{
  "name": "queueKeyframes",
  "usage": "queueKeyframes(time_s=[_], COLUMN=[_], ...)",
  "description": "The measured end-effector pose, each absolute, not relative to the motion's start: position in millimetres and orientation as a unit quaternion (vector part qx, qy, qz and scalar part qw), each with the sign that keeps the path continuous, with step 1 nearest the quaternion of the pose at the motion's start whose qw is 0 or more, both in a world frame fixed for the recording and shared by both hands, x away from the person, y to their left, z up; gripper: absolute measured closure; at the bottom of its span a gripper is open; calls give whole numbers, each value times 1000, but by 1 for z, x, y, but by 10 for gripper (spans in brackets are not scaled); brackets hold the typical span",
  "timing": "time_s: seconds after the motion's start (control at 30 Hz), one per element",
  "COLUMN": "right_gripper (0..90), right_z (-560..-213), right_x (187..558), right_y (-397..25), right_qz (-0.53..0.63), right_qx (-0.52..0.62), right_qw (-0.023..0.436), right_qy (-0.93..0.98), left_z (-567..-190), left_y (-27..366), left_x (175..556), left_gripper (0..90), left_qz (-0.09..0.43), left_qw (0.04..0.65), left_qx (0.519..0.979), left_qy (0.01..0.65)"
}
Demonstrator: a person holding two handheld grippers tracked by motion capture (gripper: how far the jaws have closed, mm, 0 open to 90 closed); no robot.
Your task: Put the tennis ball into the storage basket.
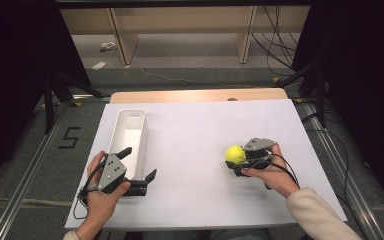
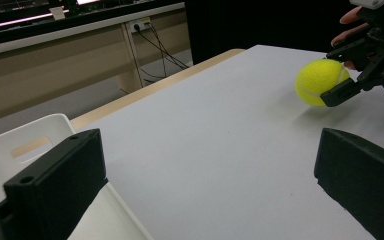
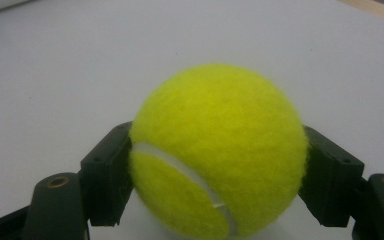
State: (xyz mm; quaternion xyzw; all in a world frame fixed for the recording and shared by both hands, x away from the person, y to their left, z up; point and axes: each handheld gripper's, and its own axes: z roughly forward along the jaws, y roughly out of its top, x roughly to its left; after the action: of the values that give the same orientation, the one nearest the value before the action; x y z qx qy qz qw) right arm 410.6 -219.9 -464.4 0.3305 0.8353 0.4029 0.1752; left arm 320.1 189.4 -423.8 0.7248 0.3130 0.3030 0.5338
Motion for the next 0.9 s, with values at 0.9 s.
queueKeyframes(time_s=[0.9], right_gripper=[267], right_z=[-442], right_x=[411], right_y=[-214], right_qz=[434], right_qx=[330], right_qw=[180], right_qy=[819], left_z=[-424], left_y=[189], left_x=[319], left_gripper=[0], left_qz=[303], left_qw=[534], left_qx=[725], left_qy=[312])
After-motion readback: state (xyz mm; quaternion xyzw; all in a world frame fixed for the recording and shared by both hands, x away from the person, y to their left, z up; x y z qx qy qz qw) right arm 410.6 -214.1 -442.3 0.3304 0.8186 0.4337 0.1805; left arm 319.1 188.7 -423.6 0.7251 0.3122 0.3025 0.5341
